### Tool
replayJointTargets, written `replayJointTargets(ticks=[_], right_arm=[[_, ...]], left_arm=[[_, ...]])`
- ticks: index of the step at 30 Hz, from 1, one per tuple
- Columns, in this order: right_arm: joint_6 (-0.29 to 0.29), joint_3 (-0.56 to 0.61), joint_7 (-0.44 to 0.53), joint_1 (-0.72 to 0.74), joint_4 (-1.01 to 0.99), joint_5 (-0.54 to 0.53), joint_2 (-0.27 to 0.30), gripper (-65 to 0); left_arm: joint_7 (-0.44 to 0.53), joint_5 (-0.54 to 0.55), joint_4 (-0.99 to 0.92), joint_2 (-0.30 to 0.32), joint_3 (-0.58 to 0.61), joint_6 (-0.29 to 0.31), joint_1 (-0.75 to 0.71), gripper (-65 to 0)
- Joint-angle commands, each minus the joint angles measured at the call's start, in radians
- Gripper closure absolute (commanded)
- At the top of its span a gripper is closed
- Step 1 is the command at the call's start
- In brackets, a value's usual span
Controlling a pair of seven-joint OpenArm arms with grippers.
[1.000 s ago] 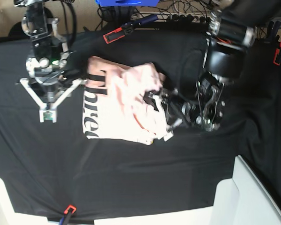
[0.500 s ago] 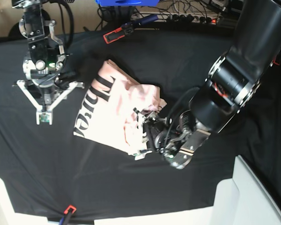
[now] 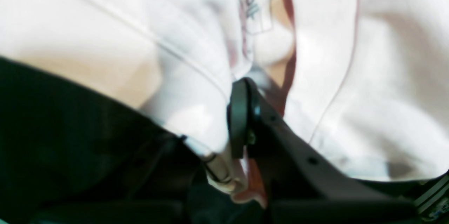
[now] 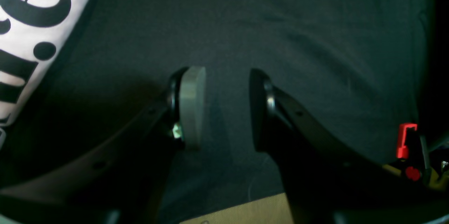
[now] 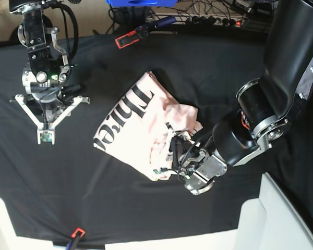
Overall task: Fold the T-shirt properly
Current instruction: 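Drag the shirt with the left gripper and fold it over onto itself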
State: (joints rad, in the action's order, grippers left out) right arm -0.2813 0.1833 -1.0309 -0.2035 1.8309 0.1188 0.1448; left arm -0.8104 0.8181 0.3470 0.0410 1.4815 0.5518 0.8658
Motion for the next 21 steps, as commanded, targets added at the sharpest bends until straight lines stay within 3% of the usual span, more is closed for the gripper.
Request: replayJointTargets(ticks=[1,11,15,21], right_arm=[[-0.005,-0.003,0.017,0.012,0.02,0.012,0.003,-20.5],[-0.005,-0.003,0.017,0.011,0.02,0.012,0.003,-20.5],[-0.005,-0.003,0.017,0.008,0.02,0.012,0.003,-20.5],[-0.005,-0.003,0.017,0.005,0.02,0.012,0.003,-20.5]], left_arm=[[0.024,-0.038,-0.021,-0.014,0.002,-0.031,0.036,0.0],[0.211,-0.038,-0.219,-0.178,0.002,-0.032,0.049,0.0],[0.262,-0.038,-0.225,-0.198,0.002,-0.039,0.053,0.0],[0.375,-0.038,-0.223,-0.198,0.002,-0.206,0.1,0.0]])
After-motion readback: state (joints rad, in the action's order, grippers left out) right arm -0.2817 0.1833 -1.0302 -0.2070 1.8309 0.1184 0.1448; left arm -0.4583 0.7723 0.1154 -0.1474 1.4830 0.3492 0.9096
